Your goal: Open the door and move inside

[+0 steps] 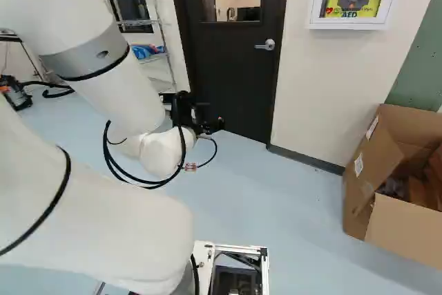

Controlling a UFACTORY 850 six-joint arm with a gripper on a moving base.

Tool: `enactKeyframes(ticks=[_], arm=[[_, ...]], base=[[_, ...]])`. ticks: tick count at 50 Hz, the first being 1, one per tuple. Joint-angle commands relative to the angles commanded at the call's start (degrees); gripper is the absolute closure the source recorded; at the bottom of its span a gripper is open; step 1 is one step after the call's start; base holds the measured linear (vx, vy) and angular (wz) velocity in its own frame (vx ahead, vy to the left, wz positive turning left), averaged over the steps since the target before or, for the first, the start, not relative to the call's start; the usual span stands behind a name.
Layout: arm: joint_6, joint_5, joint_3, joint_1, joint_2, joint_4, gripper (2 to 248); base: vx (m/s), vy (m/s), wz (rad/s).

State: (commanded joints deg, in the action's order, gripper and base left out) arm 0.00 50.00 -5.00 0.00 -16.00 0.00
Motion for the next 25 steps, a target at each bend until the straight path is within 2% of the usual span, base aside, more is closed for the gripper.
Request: enactKeyframes(ticks=[25], arm=[[0.0, 0.0, 0.0, 0.0, 0.0, 0.0, 3]], base=[[0.186, 0.079, -0.273]])
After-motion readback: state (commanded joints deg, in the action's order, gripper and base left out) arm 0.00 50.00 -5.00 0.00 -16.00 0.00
